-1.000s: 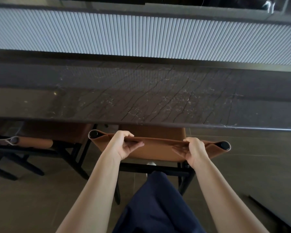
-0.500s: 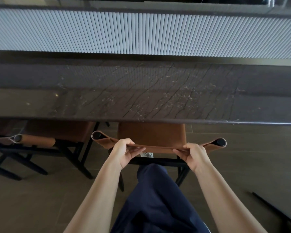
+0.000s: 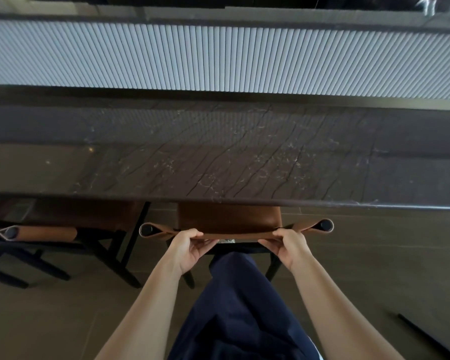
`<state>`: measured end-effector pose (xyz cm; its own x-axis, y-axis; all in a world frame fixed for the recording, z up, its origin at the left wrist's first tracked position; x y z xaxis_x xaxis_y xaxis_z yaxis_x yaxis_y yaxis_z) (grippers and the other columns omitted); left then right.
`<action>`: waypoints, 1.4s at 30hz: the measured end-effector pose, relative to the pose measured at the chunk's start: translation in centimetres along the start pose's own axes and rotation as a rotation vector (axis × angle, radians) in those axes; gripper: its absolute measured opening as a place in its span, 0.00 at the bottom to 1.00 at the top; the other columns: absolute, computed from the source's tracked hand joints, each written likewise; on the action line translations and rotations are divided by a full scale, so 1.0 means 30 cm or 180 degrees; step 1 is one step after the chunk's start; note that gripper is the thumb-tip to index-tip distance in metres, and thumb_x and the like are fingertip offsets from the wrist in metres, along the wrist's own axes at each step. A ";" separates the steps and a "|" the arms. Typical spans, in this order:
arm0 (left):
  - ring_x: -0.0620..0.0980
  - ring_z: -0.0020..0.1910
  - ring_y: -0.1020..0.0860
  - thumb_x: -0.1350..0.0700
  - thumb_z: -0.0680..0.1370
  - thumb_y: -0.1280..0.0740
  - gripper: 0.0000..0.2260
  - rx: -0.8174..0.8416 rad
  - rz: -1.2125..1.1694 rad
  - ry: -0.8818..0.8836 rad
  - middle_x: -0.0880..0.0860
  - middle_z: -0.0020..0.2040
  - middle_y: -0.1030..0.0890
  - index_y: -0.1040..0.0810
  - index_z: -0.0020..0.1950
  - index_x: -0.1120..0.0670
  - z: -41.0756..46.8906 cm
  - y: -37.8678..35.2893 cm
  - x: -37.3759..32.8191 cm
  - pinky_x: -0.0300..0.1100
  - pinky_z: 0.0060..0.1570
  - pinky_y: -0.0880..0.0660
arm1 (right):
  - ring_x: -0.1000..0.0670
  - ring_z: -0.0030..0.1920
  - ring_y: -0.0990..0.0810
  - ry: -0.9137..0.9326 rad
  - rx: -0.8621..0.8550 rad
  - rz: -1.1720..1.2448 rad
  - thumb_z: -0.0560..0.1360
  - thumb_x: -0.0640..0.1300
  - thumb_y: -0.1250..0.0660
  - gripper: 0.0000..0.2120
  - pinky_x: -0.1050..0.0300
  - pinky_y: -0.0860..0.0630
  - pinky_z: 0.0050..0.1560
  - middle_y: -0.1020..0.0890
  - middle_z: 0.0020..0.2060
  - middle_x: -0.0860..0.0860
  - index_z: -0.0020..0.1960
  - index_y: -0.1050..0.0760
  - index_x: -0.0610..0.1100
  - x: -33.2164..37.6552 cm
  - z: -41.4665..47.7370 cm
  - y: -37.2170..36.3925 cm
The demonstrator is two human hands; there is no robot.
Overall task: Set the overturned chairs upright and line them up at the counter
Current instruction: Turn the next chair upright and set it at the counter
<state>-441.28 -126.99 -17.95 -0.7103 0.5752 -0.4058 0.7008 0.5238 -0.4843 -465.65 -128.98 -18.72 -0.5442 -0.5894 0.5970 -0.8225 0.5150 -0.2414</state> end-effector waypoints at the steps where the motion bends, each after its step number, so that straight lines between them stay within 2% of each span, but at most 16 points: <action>1: 0.67 0.62 0.24 0.70 0.79 0.42 0.06 -0.0031 -0.0008 0.0015 0.69 0.60 0.25 0.29 0.53 0.62 0.007 -0.002 0.001 0.56 0.54 0.23 | 0.38 0.39 0.18 -0.0034 -0.0002 0.0006 0.76 0.26 0.41 0.10 0.51 0.19 0.30 0.24 0.45 0.38 0.55 0.31 0.35 -0.004 0.015 0.004; 4: 0.67 0.61 0.24 0.70 0.79 0.43 0.10 -0.0087 0.0013 0.0000 0.70 0.64 0.26 0.30 0.59 0.64 0.032 -0.011 -0.026 0.55 0.56 0.24 | 0.37 0.38 0.18 -0.0068 -0.0060 0.0101 0.75 0.25 0.40 0.09 0.50 0.19 0.30 0.24 0.45 0.37 0.52 0.30 0.35 -0.003 0.053 -0.002; 6: 0.67 0.61 0.24 0.70 0.79 0.43 0.11 -0.0094 0.0050 0.0032 0.70 0.65 0.27 0.30 0.61 0.64 0.042 -0.015 -0.041 0.54 0.55 0.22 | 0.37 0.36 0.17 -0.0066 -0.0068 0.0154 0.76 0.25 0.41 0.10 0.50 0.19 0.29 0.24 0.46 0.36 0.55 0.30 0.33 0.001 0.067 -0.016; 9: 0.67 0.60 0.23 0.69 0.79 0.43 0.10 -0.0118 0.0065 0.0113 0.71 0.65 0.27 0.29 0.59 0.66 0.048 -0.024 -0.043 0.54 0.47 0.19 | 0.41 0.29 0.16 -0.0088 -0.0087 0.0124 0.77 0.26 0.41 0.12 0.52 0.19 0.28 0.23 0.44 0.37 0.60 0.30 0.32 0.010 0.068 -0.028; 11: 0.68 0.59 0.23 0.70 0.79 0.43 0.07 -0.0154 0.0007 0.0143 0.71 0.64 0.27 0.29 0.55 0.65 0.052 -0.026 -0.044 0.54 0.43 0.18 | 0.42 0.28 0.16 -0.0129 -0.0097 0.0101 0.77 0.26 0.40 0.13 0.52 0.20 0.28 0.23 0.44 0.37 0.60 0.30 0.32 0.017 0.068 -0.032; 13: 0.68 0.56 0.21 0.70 0.79 0.42 0.08 -0.0186 -0.0037 0.0161 0.71 0.63 0.26 0.29 0.57 0.65 0.059 -0.019 -0.044 0.52 0.41 0.17 | 0.42 0.28 0.16 -0.0165 -0.0080 0.0094 0.77 0.26 0.41 0.13 0.52 0.20 0.28 0.23 0.44 0.37 0.61 0.30 0.31 0.023 0.067 -0.037; 15: 0.67 0.53 0.19 0.70 0.78 0.41 0.09 -0.0197 0.0001 0.0179 0.71 0.61 0.24 0.29 0.57 0.66 0.068 -0.010 -0.045 0.51 0.40 0.17 | 0.40 0.31 0.15 -0.0196 -0.0079 0.0083 0.77 0.26 0.41 0.13 0.53 0.20 0.28 0.22 0.46 0.36 0.61 0.30 0.30 0.023 0.070 -0.038; 19: 0.66 0.48 0.17 0.69 0.77 0.41 0.06 -0.0254 0.0006 0.0165 0.71 0.57 0.22 0.26 0.52 0.67 0.066 -0.007 -0.039 0.50 0.39 0.17 | 0.35 0.45 0.18 -0.0252 -0.0046 0.0011 0.77 0.26 0.40 0.11 0.53 0.19 0.28 0.23 0.56 0.33 0.59 0.30 0.31 0.027 0.057 -0.039; 22: 0.66 0.47 0.17 0.69 0.77 0.41 0.07 -0.0330 -0.0029 0.0127 0.71 0.57 0.22 0.27 0.54 0.67 0.064 -0.001 -0.035 0.50 0.38 0.17 | 0.36 0.41 0.16 -0.0331 -0.0010 0.0042 0.78 0.28 0.40 0.12 0.54 0.19 0.28 0.22 0.55 0.33 0.61 0.31 0.31 0.020 0.051 -0.036; 27: 0.69 0.56 0.22 0.70 0.78 0.41 0.09 -0.0275 -0.0118 0.0093 0.70 0.61 0.25 0.29 0.58 0.65 0.050 -0.019 -0.051 0.57 0.45 0.19 | 0.37 0.37 0.15 -0.0453 0.0027 0.0212 0.78 0.29 0.38 0.05 0.53 0.19 0.28 0.22 0.52 0.33 0.54 0.29 0.32 0.019 0.047 -0.039; 30: 0.71 0.57 0.23 0.70 0.78 0.42 0.14 -0.0251 -0.0292 -0.0021 0.71 0.61 0.25 0.31 0.64 0.66 0.054 -0.025 -0.064 0.61 0.46 0.20 | 0.36 0.41 0.17 -0.0575 0.0099 0.0662 0.78 0.30 0.37 0.03 0.49 0.19 0.28 0.22 0.48 0.36 0.52 0.28 0.33 0.026 0.038 -0.045; 32: 0.71 0.55 0.22 0.70 0.78 0.42 0.14 -0.0253 -0.0290 -0.0047 0.71 0.59 0.25 0.30 0.64 0.65 0.058 -0.023 -0.068 0.60 0.46 0.19 | 0.35 0.44 0.18 -0.0613 0.0141 0.0881 0.78 0.31 0.36 0.04 0.47 0.19 0.29 0.22 0.47 0.37 0.52 0.28 0.35 0.030 0.032 -0.047; 36: 0.71 0.53 0.21 0.70 0.78 0.41 0.13 -0.0274 -0.0254 -0.0098 0.70 0.58 0.23 0.29 0.62 0.64 0.073 -0.005 -0.095 0.62 0.49 0.21 | 0.32 0.49 0.20 -0.0685 0.0363 0.1186 0.80 0.34 0.37 0.08 0.40 0.19 0.31 0.22 0.52 0.34 0.58 0.29 0.35 0.034 0.013 -0.077; 42: 0.73 0.51 0.21 0.70 0.77 0.40 0.13 -0.0401 -0.0199 -0.0143 0.70 0.58 0.24 0.28 0.62 0.63 0.103 0.041 -0.184 0.64 0.49 0.21 | 0.28 0.52 0.23 -0.0775 0.0599 0.1482 0.80 0.36 0.38 0.11 0.32 0.20 0.38 0.25 0.55 0.31 0.62 0.31 0.36 0.024 -0.020 -0.154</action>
<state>-436.71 -131.46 -18.71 -0.7531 0.5117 -0.4136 0.6558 0.6341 -0.4097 -462.14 -131.40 -16.72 -0.8612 -0.4645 0.2062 -0.4894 0.6484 -0.5832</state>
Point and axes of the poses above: each hand's wrist, its own z-axis towards the middle knuckle, its own y-axis out of the back of the hand, x = y × z, the point moved 6 cm from there along z, towards the middle knuckle
